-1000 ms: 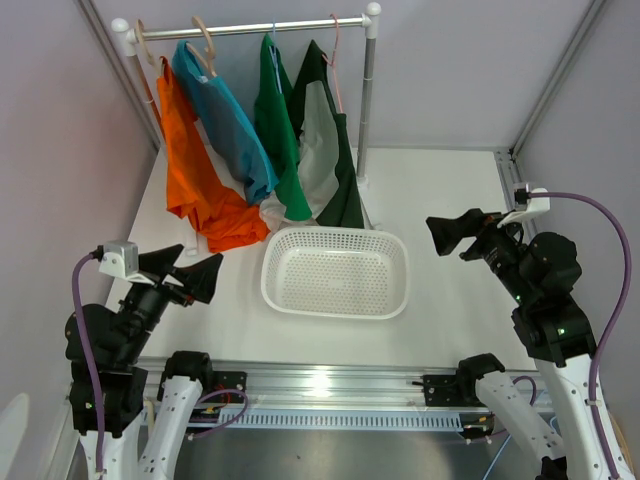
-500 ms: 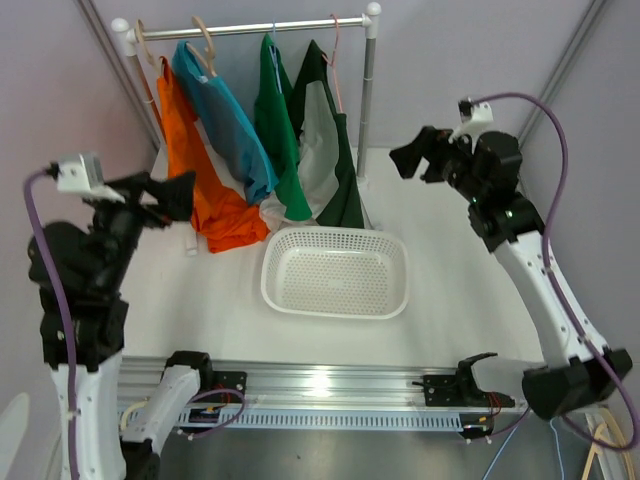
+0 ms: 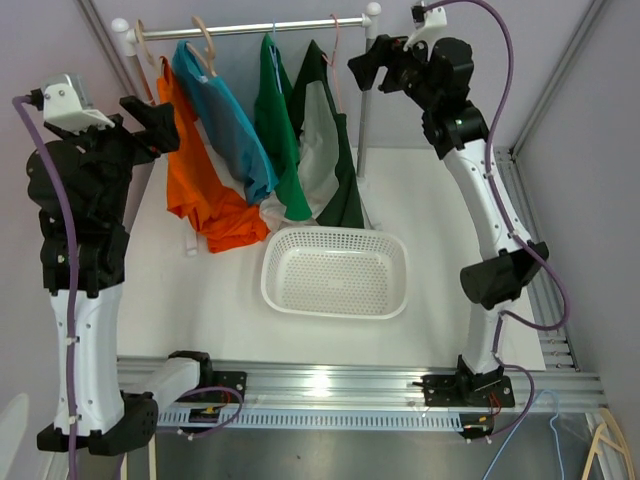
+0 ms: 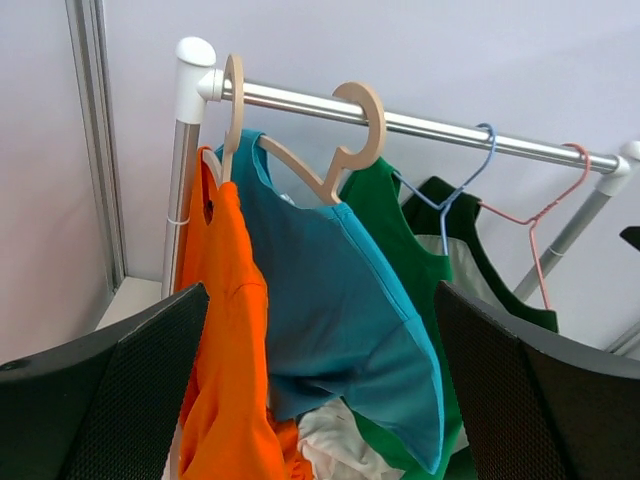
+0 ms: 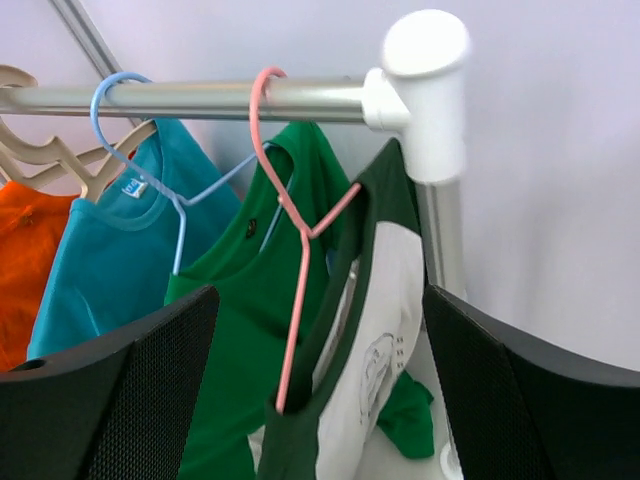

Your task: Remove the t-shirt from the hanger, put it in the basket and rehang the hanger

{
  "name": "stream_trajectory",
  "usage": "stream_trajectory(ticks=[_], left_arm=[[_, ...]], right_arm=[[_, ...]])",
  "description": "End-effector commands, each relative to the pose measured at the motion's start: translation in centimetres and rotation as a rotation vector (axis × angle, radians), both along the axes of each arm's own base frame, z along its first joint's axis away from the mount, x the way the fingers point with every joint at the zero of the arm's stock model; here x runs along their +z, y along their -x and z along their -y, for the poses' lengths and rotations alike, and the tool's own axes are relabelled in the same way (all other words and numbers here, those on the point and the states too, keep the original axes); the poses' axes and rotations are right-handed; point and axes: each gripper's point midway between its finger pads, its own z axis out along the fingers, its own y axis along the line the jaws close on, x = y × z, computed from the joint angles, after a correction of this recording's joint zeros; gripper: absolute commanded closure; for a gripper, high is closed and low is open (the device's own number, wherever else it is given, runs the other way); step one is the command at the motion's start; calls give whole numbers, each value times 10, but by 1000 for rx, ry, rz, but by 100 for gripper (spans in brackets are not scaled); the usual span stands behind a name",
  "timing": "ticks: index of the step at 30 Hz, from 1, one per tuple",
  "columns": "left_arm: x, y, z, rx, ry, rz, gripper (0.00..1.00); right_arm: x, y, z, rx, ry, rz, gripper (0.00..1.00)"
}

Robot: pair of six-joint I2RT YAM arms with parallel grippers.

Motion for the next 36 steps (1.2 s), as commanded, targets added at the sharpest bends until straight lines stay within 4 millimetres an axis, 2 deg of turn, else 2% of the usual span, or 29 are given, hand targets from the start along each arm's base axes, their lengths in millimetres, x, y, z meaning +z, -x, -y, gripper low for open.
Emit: stream_trajectory(ticks=[1,2,8,9,11,12,15,18,19,24,26,33,35,36], left_arm=[[8,-10,-8,46,-11,22,0],[13,-12,-8,50,-10,48,1],[6,-29,-6,42,-6,21,1],[5,-29,-5,36,-4,23,0],[5,-26,-3,25,-4,37,0],[2,-26,-3,23,-4,35,1],[2,-25,-3,24,-17,44,1],[3,-22,-4,28,-27,50,1],[1,-23,-4,29,-33,47,0],[2,-19,-5,34,-45,72,0],[1,-18,-6,37,-48,80,0],[-3,-21,-3,25,-53,77,1],[-3,-22,-2,18,-51,77,0],[-4,-22,-1,15,-50,77,1]], right_arm=[[16,2,-18,61,18,46,13],[9,-2,-27,81,18,37,13],[11,-12,-51,77,-3,92,18],[-2,-22,-55,72,-3,70,18],[-3,-26,-61,78,-13,72,19],[-13,-32,-67,84,-18,56,20],[-27,-42,-78,58,-2,63,25],[-30,-49,-84,11,9,97,25],[-36,-54,-85,-1,19,100,26],[-31,-68,-82,-75,-12,156,41],[-31,-68,-87,-78,-4,177,41],[-11,-60,-98,-177,52,311,34],[-7,-55,-103,-182,59,330,34],[-4,-55,-102,-187,56,340,37]])
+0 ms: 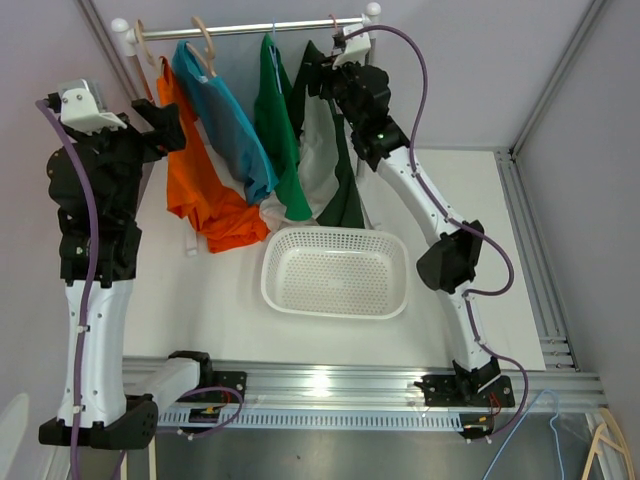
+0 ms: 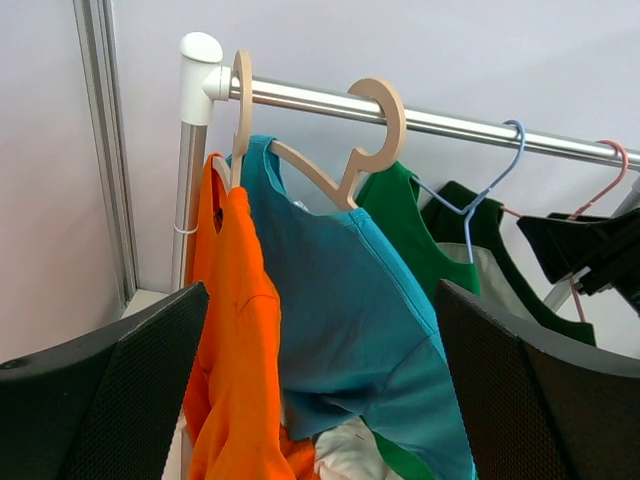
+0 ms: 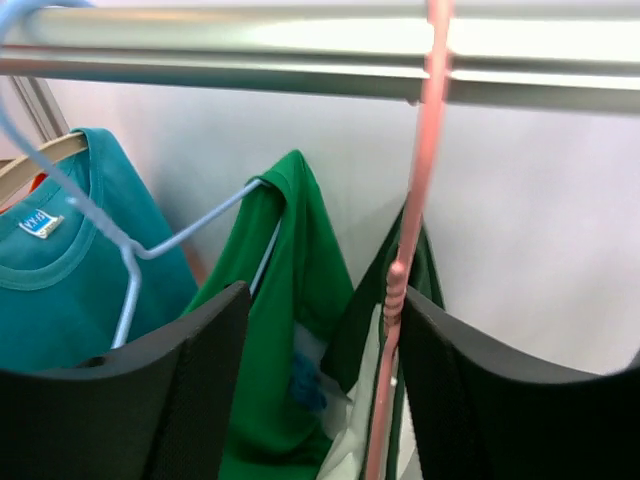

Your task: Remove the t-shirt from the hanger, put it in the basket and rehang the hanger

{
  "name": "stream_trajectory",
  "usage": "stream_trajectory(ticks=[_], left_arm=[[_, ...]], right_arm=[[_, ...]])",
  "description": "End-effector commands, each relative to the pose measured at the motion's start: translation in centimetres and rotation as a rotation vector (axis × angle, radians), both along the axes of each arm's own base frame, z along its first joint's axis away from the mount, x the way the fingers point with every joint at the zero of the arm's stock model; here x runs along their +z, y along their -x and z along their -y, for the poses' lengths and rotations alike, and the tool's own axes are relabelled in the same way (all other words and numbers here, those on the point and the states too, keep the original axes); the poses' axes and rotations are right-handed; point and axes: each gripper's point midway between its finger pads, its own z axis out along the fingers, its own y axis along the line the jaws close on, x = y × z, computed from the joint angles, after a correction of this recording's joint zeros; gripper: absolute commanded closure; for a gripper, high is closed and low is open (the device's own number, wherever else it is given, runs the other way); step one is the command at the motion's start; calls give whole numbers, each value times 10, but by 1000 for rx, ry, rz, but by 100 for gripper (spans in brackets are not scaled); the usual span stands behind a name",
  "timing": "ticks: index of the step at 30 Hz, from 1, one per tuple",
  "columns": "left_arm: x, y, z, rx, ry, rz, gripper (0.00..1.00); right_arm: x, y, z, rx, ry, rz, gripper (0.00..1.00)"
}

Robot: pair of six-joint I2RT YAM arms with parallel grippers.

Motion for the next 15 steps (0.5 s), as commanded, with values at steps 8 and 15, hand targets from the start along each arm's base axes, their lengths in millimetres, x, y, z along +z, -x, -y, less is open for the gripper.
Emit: stream_trajectory(ticks=[8,15], left_arm=[[5,-1,4,-23,-29,31,0],[3,-2,5,-26,-28,28,1]], right_arm=[[30,3,8,-107,-6,113,52],[28,2,14,-123,3,98,65]])
